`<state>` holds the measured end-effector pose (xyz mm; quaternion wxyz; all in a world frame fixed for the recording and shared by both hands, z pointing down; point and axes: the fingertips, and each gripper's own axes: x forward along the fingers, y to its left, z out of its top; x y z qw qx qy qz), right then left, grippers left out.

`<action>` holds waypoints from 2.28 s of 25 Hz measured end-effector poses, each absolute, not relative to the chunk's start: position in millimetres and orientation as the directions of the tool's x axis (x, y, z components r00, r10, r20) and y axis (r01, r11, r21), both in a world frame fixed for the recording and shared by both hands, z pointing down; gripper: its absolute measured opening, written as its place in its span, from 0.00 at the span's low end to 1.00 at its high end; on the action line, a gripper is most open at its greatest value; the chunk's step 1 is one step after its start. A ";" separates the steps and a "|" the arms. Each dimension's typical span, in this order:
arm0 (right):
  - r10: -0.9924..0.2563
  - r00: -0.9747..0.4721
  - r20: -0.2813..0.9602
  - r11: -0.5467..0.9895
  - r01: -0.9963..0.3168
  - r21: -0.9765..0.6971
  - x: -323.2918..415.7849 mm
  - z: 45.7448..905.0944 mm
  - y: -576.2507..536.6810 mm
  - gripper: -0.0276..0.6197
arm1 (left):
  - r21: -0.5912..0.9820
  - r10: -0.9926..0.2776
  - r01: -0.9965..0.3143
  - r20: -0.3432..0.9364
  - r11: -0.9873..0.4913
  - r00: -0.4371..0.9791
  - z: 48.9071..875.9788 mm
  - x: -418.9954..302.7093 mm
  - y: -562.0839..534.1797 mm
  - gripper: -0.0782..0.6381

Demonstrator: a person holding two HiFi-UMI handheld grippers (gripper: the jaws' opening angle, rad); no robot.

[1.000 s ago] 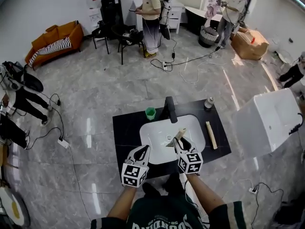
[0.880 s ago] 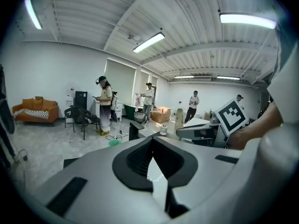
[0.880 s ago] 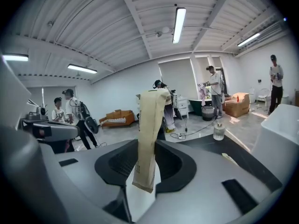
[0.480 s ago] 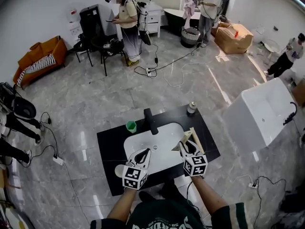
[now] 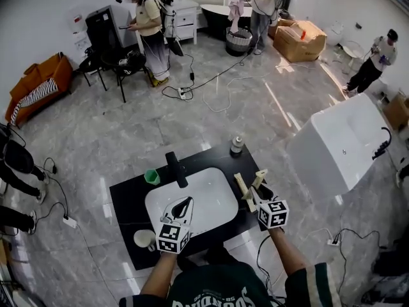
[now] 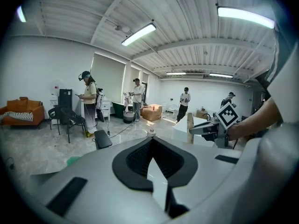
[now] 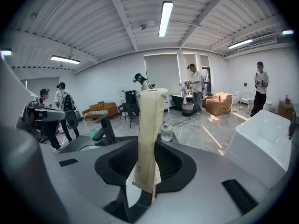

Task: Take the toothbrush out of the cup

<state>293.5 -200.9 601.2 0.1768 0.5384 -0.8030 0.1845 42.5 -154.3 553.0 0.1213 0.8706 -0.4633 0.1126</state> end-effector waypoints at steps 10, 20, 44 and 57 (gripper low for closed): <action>-0.652 -0.363 0.666 0.409 -0.908 -0.094 361.1 653.5 -213.8 0.24 | 0.095 -0.766 -0.827 0.329 -0.555 0.552 560.1 88.4 -189.5 0.12; -0.439 -0.345 0.830 0.517 -0.852 -0.081 373.0 729.1 -209.9 0.24 | 0.098 -0.773 -0.845 0.360 -0.526 0.523 569.8 99.4 -203.8 0.12; -0.348 -0.274 0.897 0.464 -0.881 -0.089 369.0 801.3 -252.0 0.22 | 0.091 -0.842 -0.930 0.402 -0.355 0.361 578.4 27.6 -215.0 0.12; -0.396 -0.251 0.883 0.433 -0.899 -0.061 367.3 797.2 -251.9 0.27 | 0.104 -0.841 -0.931 0.402 -0.351 0.362 582.1 21.4 -204.2 0.12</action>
